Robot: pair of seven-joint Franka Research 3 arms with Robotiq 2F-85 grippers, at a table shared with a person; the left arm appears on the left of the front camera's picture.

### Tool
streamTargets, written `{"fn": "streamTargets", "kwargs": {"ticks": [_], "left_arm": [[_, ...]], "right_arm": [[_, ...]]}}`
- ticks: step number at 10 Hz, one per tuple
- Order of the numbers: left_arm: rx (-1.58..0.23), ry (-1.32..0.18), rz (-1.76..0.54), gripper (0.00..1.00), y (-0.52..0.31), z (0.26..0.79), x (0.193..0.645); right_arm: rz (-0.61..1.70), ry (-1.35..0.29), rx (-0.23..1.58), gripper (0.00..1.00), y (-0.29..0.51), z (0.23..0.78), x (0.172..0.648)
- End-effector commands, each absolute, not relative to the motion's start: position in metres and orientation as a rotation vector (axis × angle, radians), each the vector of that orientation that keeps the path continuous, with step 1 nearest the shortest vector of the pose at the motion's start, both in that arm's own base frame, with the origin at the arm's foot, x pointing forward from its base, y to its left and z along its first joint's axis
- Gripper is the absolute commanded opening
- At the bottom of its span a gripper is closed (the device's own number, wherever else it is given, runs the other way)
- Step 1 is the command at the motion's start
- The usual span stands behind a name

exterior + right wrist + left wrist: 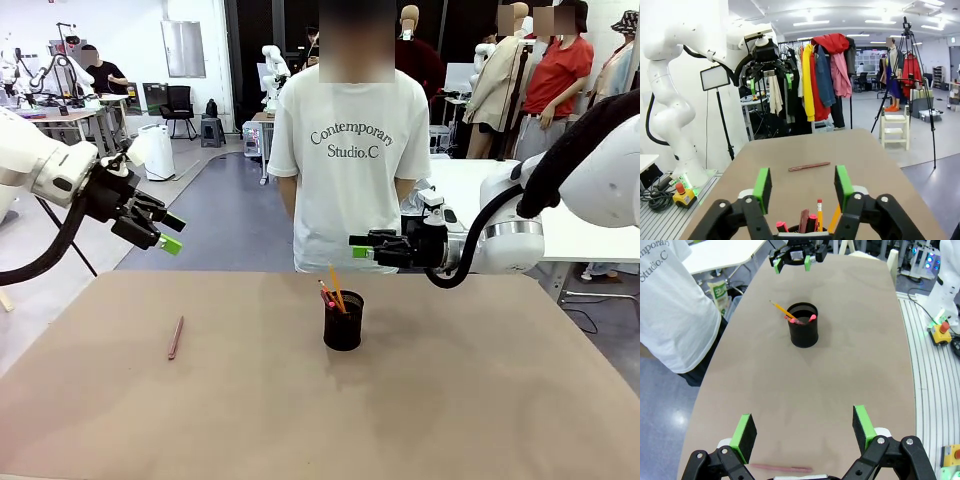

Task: Place the pens into the pen holder.
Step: Pick up a writing instrument from the table and place it into the Pen holder.

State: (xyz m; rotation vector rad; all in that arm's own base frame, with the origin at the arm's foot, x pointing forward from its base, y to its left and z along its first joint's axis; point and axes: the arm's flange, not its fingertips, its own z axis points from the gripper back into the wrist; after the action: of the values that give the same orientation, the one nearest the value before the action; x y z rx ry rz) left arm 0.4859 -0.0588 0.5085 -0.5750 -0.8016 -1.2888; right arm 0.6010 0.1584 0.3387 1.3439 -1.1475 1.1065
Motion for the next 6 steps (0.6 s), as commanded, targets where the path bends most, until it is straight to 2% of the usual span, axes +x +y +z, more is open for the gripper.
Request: {"fn": "streamTargets", "kwargs": {"ticks": [1,6], "left_arm": [[-0.581,-0.811,-1.281,1.00,-0.0591,0.5096,0.4859],[-0.581,-0.811,-1.281,1.00,-0.0591,0.5096,0.4859]], "right_arm": [[1.101,-1.168,1.347,1.00,0.1605,0.3474,0.6040],[1.151,-1.098,1.289,1.00,0.1609,0.3541,0.6017]]}}
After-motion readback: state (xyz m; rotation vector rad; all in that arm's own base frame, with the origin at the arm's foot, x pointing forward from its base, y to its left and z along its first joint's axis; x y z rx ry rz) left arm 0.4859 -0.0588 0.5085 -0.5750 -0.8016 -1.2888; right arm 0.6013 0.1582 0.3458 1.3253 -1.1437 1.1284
